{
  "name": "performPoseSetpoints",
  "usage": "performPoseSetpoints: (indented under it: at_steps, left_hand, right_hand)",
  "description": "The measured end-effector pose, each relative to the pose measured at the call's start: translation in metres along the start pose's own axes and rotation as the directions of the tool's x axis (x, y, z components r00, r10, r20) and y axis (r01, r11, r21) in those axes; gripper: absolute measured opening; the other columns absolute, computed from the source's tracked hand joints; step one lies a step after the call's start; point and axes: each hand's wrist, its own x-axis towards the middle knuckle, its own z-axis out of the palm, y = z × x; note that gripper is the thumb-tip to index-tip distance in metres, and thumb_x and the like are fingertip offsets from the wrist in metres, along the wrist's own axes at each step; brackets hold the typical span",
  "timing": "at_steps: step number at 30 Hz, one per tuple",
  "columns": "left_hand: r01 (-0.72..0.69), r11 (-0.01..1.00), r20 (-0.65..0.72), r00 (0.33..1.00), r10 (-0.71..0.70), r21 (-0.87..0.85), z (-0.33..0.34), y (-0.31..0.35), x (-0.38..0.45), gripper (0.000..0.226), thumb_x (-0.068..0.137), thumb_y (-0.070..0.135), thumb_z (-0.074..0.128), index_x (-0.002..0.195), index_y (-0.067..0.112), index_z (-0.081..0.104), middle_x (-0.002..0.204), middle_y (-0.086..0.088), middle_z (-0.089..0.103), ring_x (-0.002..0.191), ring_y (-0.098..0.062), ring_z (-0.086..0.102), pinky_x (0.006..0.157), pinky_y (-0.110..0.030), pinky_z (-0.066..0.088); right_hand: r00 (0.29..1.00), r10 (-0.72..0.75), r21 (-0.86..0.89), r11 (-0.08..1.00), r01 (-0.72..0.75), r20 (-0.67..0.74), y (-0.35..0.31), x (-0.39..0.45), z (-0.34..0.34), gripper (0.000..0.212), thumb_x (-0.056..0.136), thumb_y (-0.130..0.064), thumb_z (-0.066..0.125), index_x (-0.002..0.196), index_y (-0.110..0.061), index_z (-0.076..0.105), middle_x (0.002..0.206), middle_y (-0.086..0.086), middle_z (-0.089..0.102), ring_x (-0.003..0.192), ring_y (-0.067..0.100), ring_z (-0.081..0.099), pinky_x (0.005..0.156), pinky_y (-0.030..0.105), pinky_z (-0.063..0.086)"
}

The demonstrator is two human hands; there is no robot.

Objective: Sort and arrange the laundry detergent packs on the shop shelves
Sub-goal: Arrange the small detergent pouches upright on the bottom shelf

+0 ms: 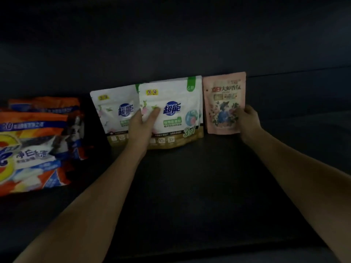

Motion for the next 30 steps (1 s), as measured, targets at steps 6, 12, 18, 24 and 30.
performPoseSetpoints:
  at_steps: [6,12,18,24,30]
  left_hand:
    - [0.183,0.943,0.222,0.943,-0.249,0.279,-0.032,-0.024,0.0,0.067,0.081,0.031,0.073,0.138,0.026,0.038,0.128,0.008,0.055,0.115,-0.012,0.053,0.097,-0.03,0.043]
    - [0.159,0.931,0.246,0.938,-0.246,0.327,-0.031,-0.018,-0.001,0.051,0.084,0.022,0.07,0.131,0.027,0.051,0.124,0.006,0.059,0.106,-0.01,0.053,0.092,-0.029,0.044]
    - [0.187,0.92,0.253,0.925,-0.283,0.344,-0.03,-0.025,0.008,0.045,0.086,0.027,0.068,0.128,0.029,0.053,0.128,0.006,0.057,0.117,-0.015,0.051,0.096,-0.036,0.045]
    - [0.194,0.912,0.276,0.912,-0.304,0.362,-0.025,-0.022,0.008,0.044,0.085,0.028,0.068,0.127,0.029,0.054,0.123,0.006,0.059,0.11,-0.013,0.053,0.097,-0.035,0.045]
    - [0.15,0.863,0.339,0.877,-0.342,0.483,-0.03,-0.014,0.009,0.043,0.082,0.034,0.07,0.122,0.033,0.054,0.122,0.008,0.057,0.112,-0.015,0.052,0.103,-0.04,0.043]
  right_hand:
    - [0.994,0.012,-0.176,0.984,0.007,0.106,0.013,0.011,-0.015,0.045,0.09,-0.013,0.058,0.132,-0.007,0.044,0.122,0.001,0.054,0.105,0.019,0.056,0.079,0.033,0.048]
    - [0.99,0.025,-0.289,0.957,0.016,0.139,0.013,0.014,-0.019,0.051,0.088,-0.011,0.062,0.133,-0.006,0.039,0.125,0.004,0.053,0.113,0.023,0.054,0.083,0.034,0.046]
    - [0.972,0.053,-0.295,0.955,0.016,0.227,0.017,0.019,-0.019,0.051,0.09,-0.014,0.061,0.135,-0.006,0.038,0.128,0.005,0.055,0.108,0.019,0.057,0.077,0.03,0.052]
    - [0.974,0.071,-0.286,0.958,-0.006,0.217,0.021,0.026,-0.018,0.052,0.088,-0.012,0.062,0.133,-0.006,0.037,0.126,0.005,0.053,0.102,0.017,0.055,0.068,0.024,0.048]
    - [0.965,0.116,-0.338,0.941,-0.03,0.237,0.021,0.027,-0.025,0.06,0.083,-0.016,0.068,0.133,-0.005,0.037,0.126,0.003,0.054,0.106,0.018,0.056,0.067,0.023,0.047]
